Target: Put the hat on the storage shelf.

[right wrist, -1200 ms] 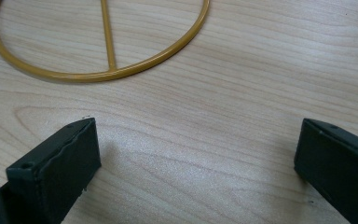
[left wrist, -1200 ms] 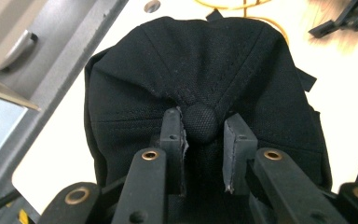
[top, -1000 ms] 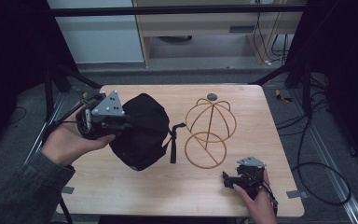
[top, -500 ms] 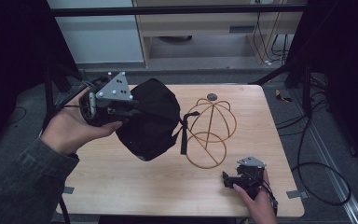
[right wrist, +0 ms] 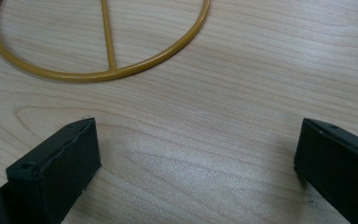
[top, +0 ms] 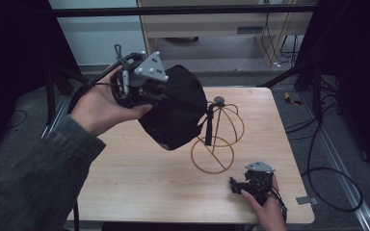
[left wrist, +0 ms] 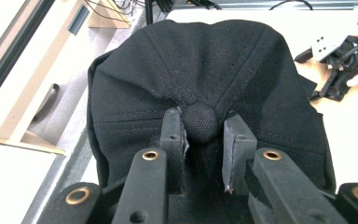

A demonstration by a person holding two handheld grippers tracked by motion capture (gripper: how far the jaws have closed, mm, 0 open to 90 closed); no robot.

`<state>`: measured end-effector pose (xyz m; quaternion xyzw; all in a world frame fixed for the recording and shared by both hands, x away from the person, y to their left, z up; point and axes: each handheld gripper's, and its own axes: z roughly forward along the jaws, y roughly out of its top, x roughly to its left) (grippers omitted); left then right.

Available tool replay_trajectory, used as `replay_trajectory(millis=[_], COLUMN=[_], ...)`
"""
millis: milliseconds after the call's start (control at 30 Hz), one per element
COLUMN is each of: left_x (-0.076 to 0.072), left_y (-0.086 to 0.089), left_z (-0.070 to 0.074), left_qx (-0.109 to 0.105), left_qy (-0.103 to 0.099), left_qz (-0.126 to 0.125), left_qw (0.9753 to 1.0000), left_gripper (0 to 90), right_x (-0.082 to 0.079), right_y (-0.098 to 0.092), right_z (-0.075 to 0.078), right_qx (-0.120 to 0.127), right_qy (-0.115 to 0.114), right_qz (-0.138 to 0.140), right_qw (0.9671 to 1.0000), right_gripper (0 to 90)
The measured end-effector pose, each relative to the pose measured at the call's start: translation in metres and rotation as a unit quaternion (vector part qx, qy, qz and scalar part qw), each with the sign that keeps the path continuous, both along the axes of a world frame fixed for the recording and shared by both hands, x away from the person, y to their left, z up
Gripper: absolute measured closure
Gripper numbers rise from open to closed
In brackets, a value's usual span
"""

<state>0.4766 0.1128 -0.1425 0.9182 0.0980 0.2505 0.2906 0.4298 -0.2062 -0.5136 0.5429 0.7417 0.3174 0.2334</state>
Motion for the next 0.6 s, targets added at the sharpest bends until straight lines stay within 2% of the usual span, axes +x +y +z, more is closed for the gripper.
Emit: replay_trajectory(millis=[100, 133, 233, 367, 600], left_x=[0.008, 0.015, 0.021, 0.023, 0.023], left_y=[-0.008, -0.017, -0.030, -0.048, -0.068], left_z=[0.000, 0.001, 0.003, 0.006, 0.004], left_qx=[0.001, 0.001, 0.002, 0.010, 0.013], left_qy=[0.004, 0.008, 0.010, 0.007, 0.007], left_qz=[0.002, 0.003, 0.001, -0.011, -0.021], left_qw=[1.0000, 1.0000, 1.0000, 0.9999, 0.9997], left_gripper=[73.4, 73.4, 73.4, 73.4, 73.4], right_x=[0.000, 0.000, 0.000, 0.000, 0.000], right_y=[0.000, 0.000, 0.000, 0.000, 0.000], right_z=[0.000, 0.000, 0.000, 0.000, 0.000], right_qx=[0.000, 0.000, -0.001, 0.000, 0.000], right_qy=[-0.001, 0.000, 0.000, 0.000, 0.000], right_qz=[0.001, 0.001, 0.000, 0.000, 0.000], right_qw=[1.0000, 1.0000, 1.0000, 1.0000, 1.0000], right_gripper=[0.3, 0.3, 0.4, 0.4, 0.4])
